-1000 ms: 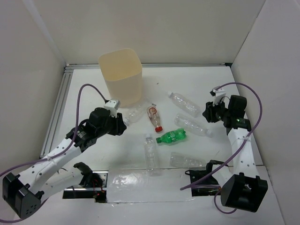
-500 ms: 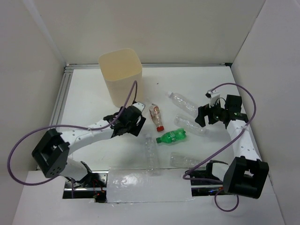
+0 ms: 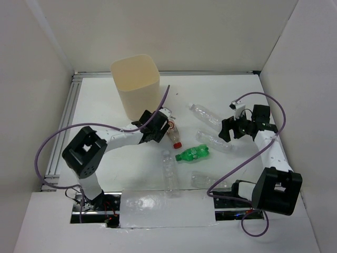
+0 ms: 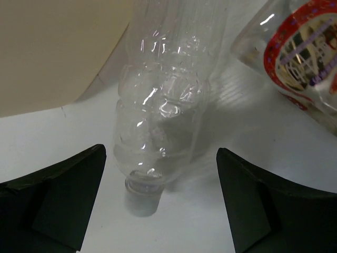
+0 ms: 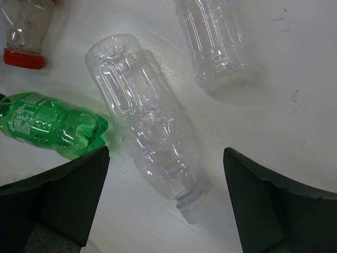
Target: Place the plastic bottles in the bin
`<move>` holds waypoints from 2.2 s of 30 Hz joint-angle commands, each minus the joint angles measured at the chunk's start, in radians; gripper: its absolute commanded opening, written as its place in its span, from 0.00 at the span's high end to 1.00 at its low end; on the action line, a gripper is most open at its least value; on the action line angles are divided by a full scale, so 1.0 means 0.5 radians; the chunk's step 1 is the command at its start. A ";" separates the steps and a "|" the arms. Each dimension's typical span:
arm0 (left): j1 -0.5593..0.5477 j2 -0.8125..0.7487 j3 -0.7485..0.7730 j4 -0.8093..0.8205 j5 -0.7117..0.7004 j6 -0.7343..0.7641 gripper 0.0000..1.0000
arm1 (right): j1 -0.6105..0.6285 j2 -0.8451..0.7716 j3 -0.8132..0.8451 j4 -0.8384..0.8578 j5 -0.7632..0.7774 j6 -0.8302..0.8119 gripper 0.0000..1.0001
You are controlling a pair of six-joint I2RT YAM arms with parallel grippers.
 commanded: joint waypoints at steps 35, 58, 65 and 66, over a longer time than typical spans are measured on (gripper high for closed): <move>0.394 -0.363 1.050 0.302 0.007 -0.094 0.78 | 0.102 0.225 0.124 0.257 -0.099 -0.229 0.28; 0.273 -0.640 0.879 0.057 0.141 -0.136 0.01 | 0.568 1.307 0.922 0.396 0.293 -0.214 0.01; -0.117 -1.184 0.202 -0.443 0.258 -0.839 0.01 | 0.587 1.575 1.070 0.322 0.419 -0.284 0.16; -0.160 -1.214 0.109 -0.532 0.295 -0.931 0.01 | 0.587 1.600 1.091 0.295 0.392 -0.312 0.22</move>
